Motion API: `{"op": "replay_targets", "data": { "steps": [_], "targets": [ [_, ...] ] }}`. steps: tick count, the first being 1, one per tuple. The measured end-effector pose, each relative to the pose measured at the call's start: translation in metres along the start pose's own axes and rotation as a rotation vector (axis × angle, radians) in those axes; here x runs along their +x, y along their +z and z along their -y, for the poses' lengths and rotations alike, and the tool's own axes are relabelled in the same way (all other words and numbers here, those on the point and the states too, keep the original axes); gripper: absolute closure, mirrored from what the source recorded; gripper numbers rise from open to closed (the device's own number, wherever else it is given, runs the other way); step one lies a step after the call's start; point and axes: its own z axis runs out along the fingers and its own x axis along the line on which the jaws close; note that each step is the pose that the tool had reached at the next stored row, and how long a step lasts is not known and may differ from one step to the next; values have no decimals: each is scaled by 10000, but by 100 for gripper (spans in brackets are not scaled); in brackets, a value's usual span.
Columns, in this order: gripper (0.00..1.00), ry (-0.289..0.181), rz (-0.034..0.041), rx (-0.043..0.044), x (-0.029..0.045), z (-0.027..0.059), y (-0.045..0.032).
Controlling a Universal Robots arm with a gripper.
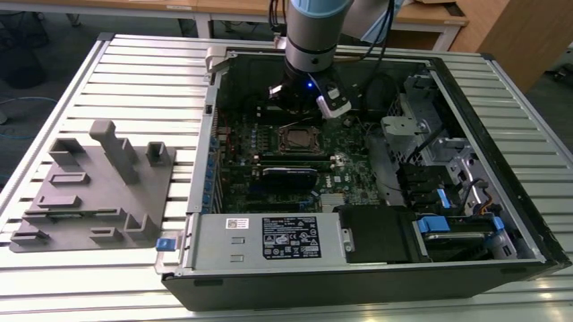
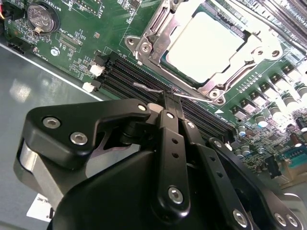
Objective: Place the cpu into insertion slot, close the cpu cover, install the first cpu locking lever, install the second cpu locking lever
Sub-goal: 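Install the first cpu locking lever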
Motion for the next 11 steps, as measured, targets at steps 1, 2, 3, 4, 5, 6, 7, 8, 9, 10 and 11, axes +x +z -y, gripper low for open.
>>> {"op": "replay_targets", "data": {
  "steps": [1,2,3,4,5,6,7,8,9,10,11],
  "targets": [
    [90,0,1,-1,-4,0,1],
    [90,1,1,-1,-8,1,1],
    [90,0,1,0,-9,1,0],
    [90,1,1,0,-9,1,1],
    [90,2,0,1,-9,1,2],
    [90,2,1,0,-10,1,6],
    [90,1,2,-1,-9,3,12],
    [90,1,3,0,-9,5,18],
    [90,0,4,1,-9,7,26],
    [90,-1,5,0,-8,9,34],
    [90,-2,6,1,-8,11,43]
  ]
}}
